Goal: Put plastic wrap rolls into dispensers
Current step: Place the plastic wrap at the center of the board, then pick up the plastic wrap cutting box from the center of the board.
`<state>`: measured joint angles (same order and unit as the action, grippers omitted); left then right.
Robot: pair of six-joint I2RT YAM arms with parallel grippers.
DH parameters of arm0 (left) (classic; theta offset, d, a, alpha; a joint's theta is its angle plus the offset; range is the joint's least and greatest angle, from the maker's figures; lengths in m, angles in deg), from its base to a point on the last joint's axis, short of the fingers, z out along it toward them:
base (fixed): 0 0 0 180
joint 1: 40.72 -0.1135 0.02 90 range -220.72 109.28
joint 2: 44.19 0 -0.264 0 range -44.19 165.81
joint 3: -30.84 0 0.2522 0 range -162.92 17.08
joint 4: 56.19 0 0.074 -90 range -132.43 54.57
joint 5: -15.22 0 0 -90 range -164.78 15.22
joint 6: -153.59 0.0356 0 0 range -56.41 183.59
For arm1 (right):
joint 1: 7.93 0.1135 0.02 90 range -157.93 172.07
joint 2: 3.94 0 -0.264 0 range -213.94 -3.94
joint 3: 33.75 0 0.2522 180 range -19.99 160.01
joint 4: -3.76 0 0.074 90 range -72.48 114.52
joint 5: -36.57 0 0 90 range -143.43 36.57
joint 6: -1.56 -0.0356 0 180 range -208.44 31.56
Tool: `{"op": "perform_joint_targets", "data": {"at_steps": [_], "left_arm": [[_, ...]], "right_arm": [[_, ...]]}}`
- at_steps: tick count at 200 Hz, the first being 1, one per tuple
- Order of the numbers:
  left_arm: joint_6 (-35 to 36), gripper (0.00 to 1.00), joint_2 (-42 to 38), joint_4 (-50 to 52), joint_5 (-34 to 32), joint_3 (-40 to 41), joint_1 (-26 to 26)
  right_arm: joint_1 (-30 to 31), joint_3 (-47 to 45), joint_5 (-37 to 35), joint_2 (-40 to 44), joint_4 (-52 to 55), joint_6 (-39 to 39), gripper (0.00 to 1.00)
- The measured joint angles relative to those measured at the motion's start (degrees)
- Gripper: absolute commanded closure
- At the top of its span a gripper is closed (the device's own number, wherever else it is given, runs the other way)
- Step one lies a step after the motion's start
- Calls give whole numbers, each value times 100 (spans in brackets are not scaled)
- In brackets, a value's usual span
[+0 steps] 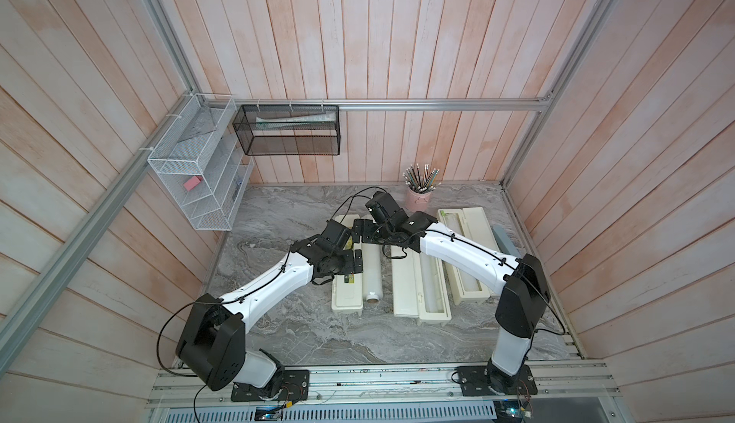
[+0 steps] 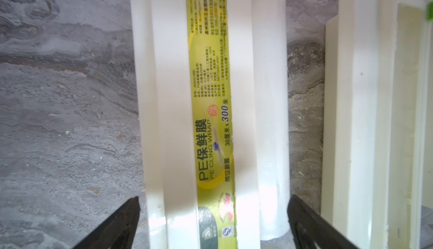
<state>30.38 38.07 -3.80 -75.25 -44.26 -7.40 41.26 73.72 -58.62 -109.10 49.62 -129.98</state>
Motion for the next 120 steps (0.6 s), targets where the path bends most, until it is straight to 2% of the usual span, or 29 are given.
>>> {"op": "perform_joint_targets", "data": {"at_steps": [64,120], "left_arm": [[44,0,-1309,317,-101,909,-636],[-26,0,-2334,629,-57,1563,-1034]], "right_arm": [[664,0,-94,-79,372,-616,3],[1353,101,-149,-719,780,-1126,3]]}}
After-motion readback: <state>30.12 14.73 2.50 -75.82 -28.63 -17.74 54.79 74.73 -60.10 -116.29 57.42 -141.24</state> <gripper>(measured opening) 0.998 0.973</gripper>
